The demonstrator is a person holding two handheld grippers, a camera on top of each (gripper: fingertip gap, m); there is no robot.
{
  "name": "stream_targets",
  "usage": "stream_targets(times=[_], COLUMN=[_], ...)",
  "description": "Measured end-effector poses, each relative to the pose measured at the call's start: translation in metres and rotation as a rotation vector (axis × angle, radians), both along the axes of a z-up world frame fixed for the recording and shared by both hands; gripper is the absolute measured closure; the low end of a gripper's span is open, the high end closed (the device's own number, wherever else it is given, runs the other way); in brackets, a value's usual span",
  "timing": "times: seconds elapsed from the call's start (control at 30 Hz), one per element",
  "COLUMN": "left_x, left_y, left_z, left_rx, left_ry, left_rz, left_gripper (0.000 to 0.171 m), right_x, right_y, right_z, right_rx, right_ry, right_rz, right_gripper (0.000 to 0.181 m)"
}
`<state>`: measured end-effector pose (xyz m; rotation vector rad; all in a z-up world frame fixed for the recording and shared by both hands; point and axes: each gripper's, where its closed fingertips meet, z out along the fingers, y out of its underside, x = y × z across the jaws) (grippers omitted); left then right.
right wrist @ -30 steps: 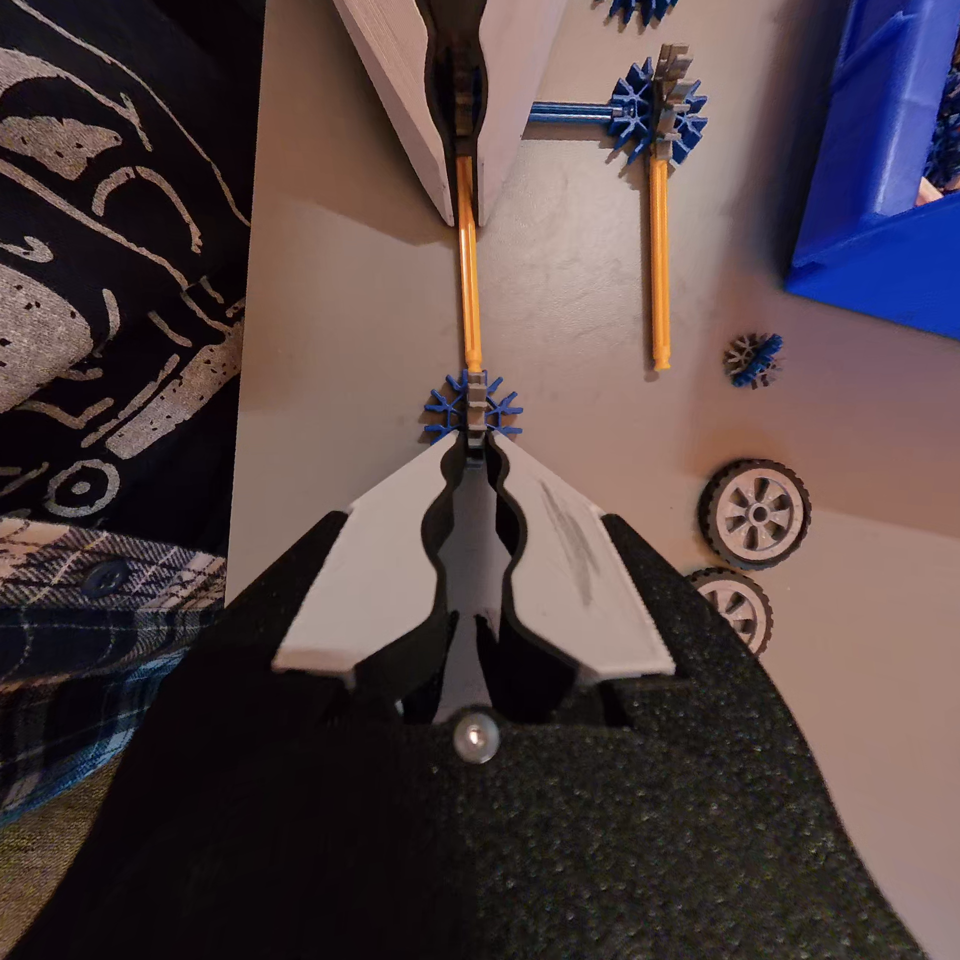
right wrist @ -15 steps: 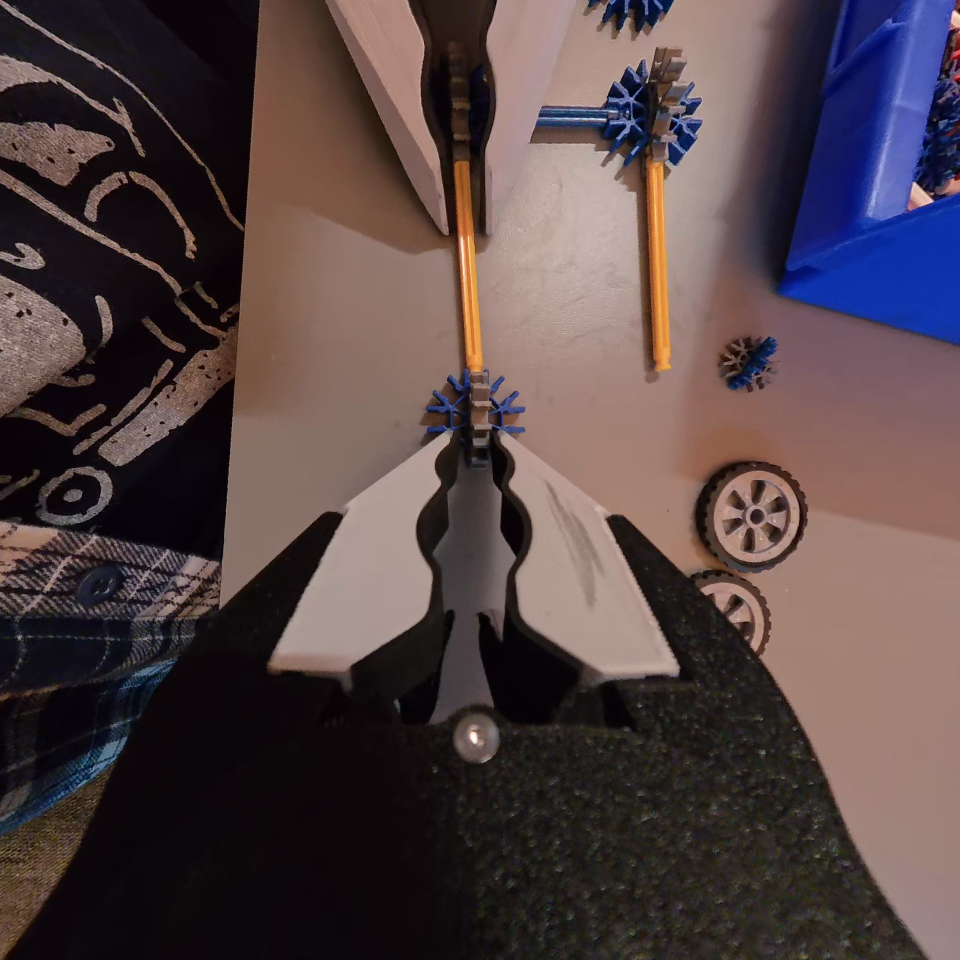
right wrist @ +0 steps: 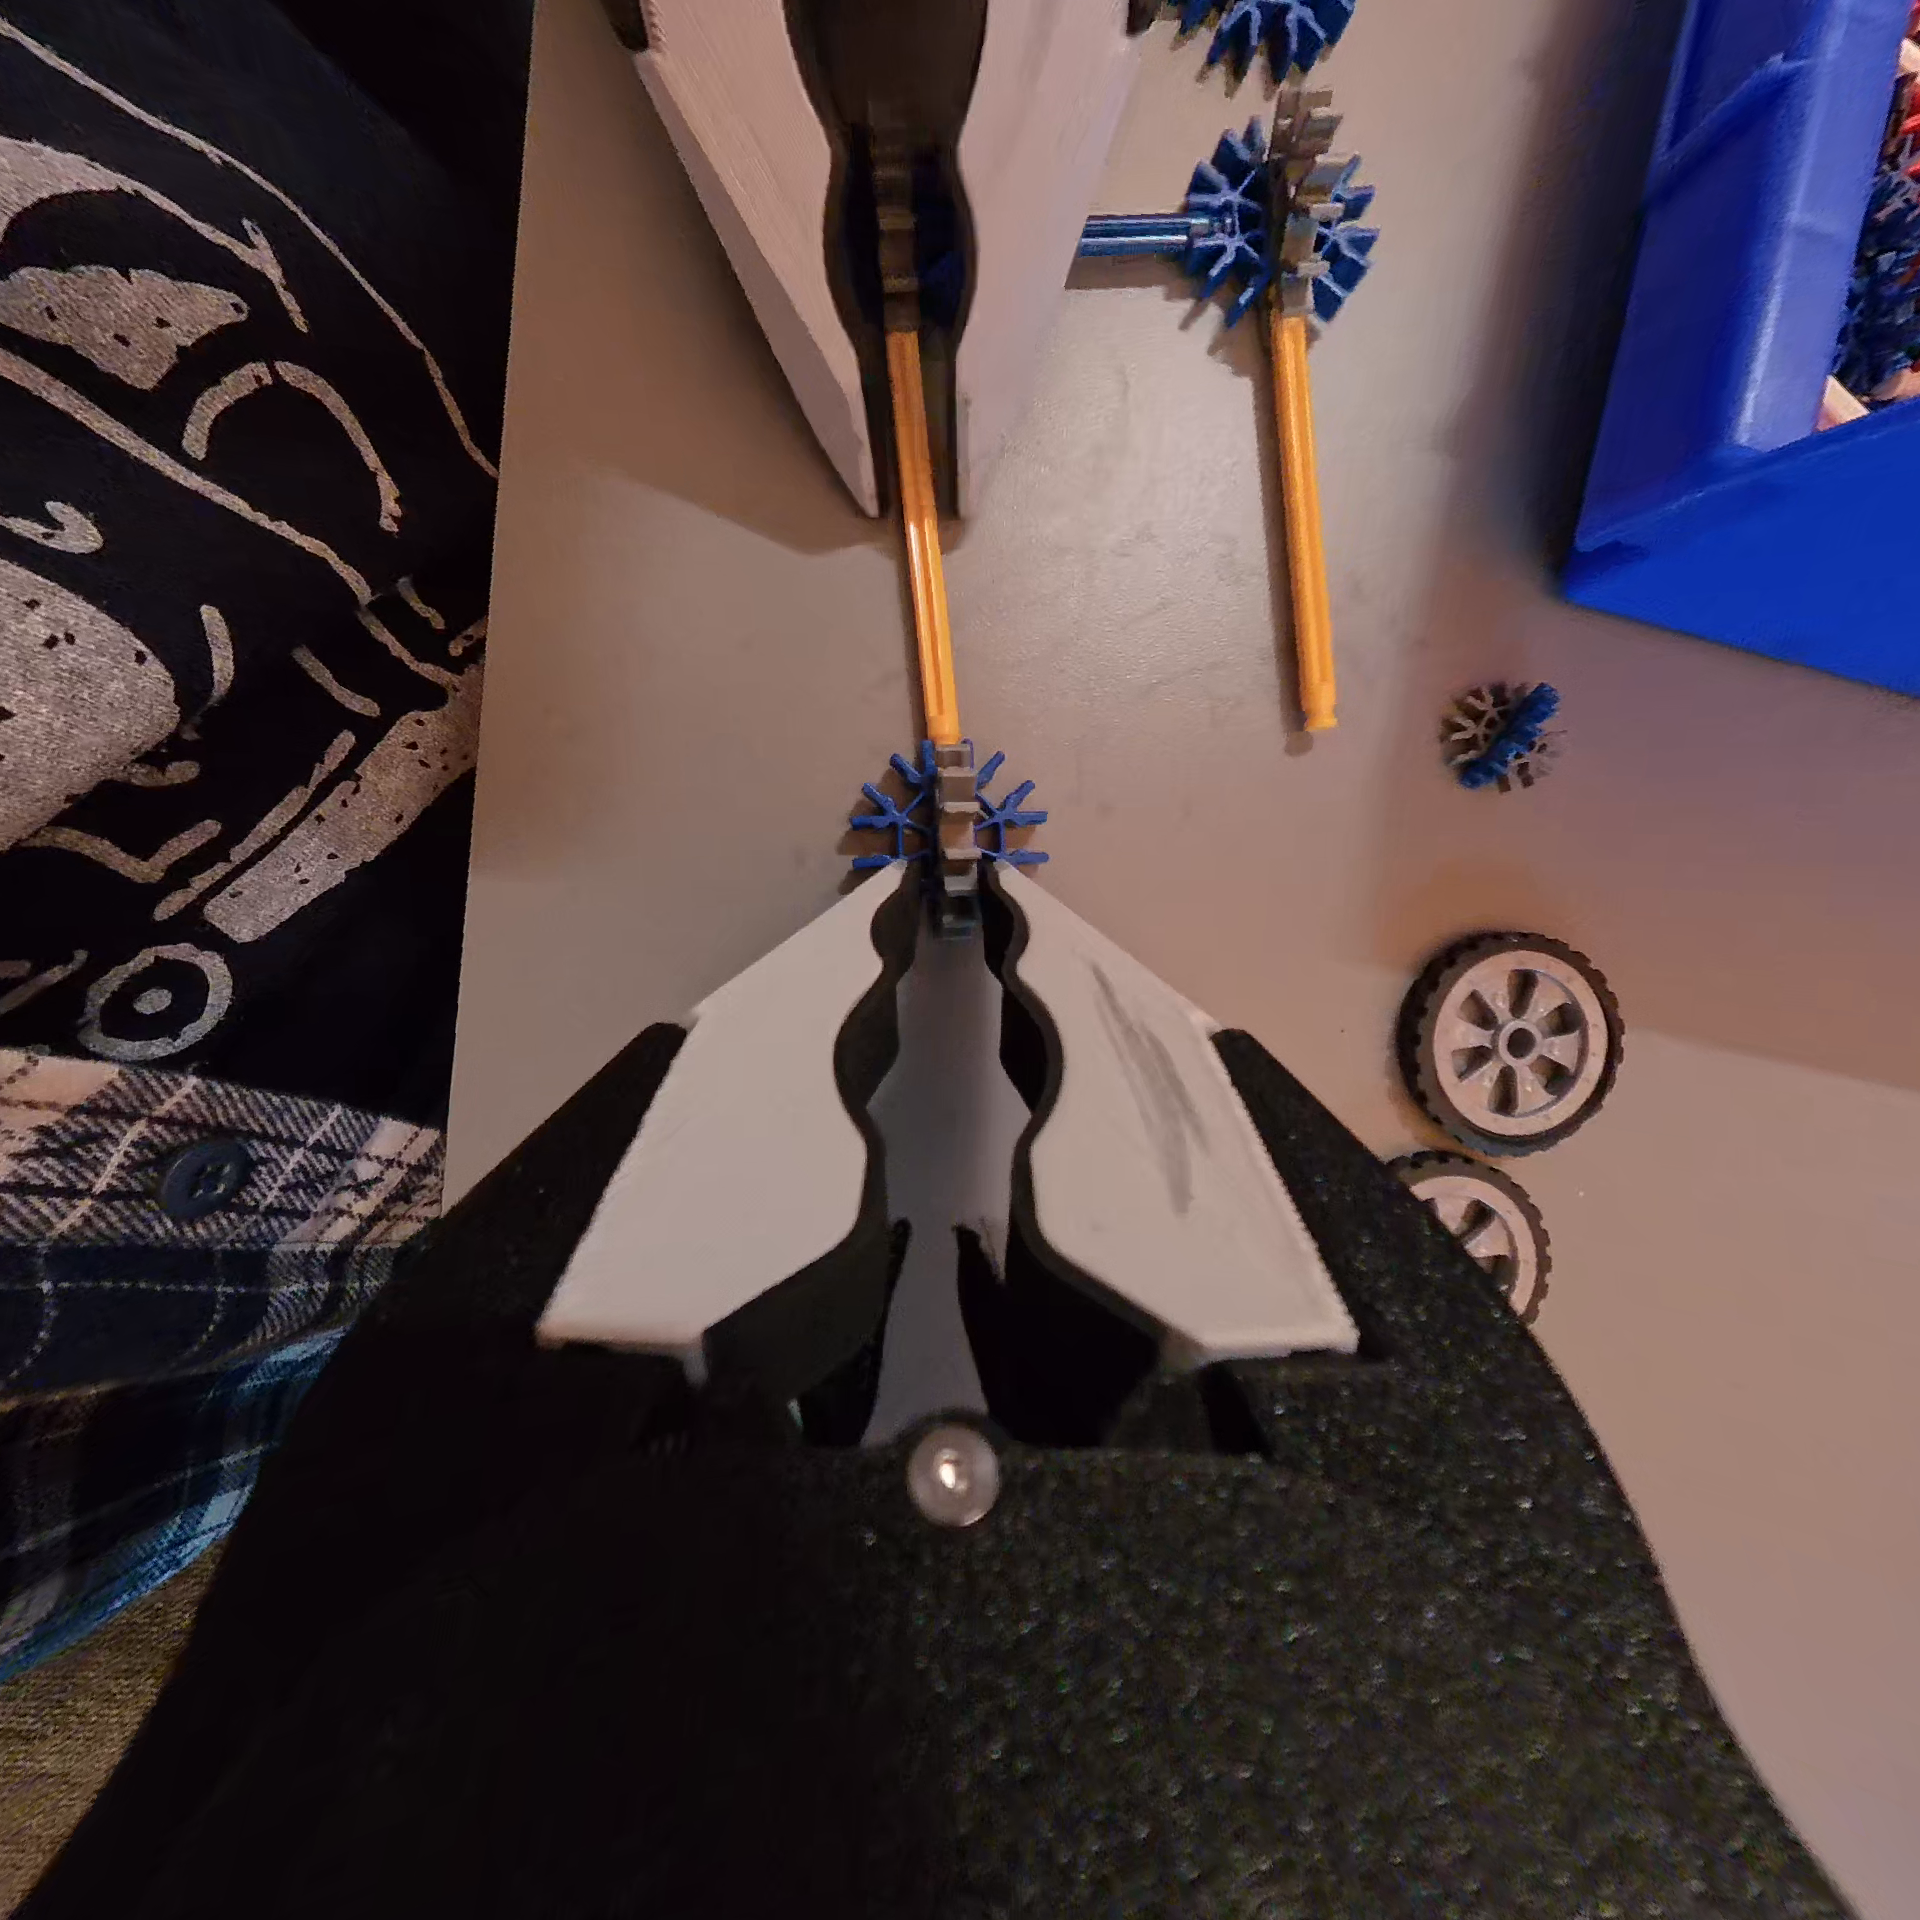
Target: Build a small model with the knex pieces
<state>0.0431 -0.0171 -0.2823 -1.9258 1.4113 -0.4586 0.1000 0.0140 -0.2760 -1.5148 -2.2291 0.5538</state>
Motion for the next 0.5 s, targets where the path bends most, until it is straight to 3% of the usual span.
stream_targets(times=[0.17,0.5], left_x=[-0.016,-0.039], left_y=[0.004,-0.009], left_z=[0.011,0.010], left_rx=[0.010,-0.019], left_ry=[-0.029,0.004], left_rz=[0.070,0.082], left_gripper=[0.130,0.130], right_x=[0.000,-0.002], right_y=[0.000,0.000], right_z=[0.000,0.000], right_rx=[-0.001,-0.006], right_ry=[0.003,0.011], right_rz=[-0.003,-0.001], right_gripper=[0.170,0.170])
